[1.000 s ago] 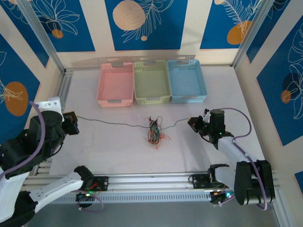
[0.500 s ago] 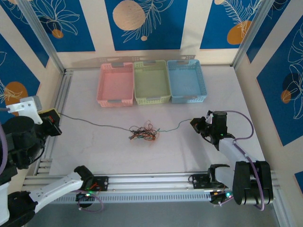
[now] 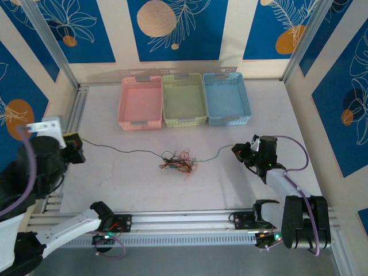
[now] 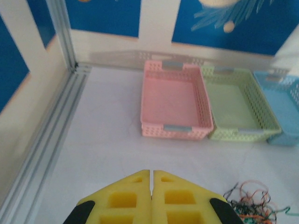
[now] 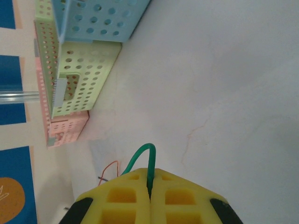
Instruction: Untangle the cables
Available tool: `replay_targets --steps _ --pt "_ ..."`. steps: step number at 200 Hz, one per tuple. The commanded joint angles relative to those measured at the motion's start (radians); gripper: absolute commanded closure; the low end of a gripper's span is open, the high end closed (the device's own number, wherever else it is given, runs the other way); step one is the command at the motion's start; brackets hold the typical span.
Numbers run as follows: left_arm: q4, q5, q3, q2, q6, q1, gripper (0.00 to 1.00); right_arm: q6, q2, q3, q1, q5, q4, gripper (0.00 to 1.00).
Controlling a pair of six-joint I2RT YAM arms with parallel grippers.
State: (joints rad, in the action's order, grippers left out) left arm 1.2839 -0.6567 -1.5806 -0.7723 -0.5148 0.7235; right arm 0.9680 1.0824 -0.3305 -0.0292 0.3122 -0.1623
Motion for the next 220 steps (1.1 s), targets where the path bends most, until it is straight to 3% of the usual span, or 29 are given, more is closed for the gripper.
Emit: replay_targets --steps 1,32,49,70,121,171,220 --pt "-0.106 0.131 0.123 -0.034 -0.013 -0.008 1.00 -0.035 -0.010 -0.005 0.027 0.043 -0.027 1.00" --pt "-0.238 0.280 0.295 -0.091 -0.041 -0.008 1.00 -0.089 -0.050 -0.091 0.095 0.033 0.064 1.00" --pt "-0.270 0.292 0.355 -0.116 -0.050 -0.007 1.00 -0.105 -0.084 -0.177 0.104 0.065 0.145 1.00" --pt "-0.236 0.213 0.363 -0.116 -0.043 -0.021 1.00 -0.170 -0.122 -0.334 0.105 0.031 0.330 1.00" --pt "0.036 -0.160 0.108 -0.082 0.042 -0.136 1.00 -0.328 -0.061 -0.684 0.028 -0.308 0.733 1.00" --pt "0.154 -0.294 -0.012 -0.067 0.035 -0.141 1.00 -0.348 0.023 -0.748 -0.112 -0.400 0.802 1.00" --pt "0.194 -0.365 -0.091 -0.051 0.056 -0.141 1.00 -0.310 0.075 -0.624 -0.262 -0.427 0.731 1.00"
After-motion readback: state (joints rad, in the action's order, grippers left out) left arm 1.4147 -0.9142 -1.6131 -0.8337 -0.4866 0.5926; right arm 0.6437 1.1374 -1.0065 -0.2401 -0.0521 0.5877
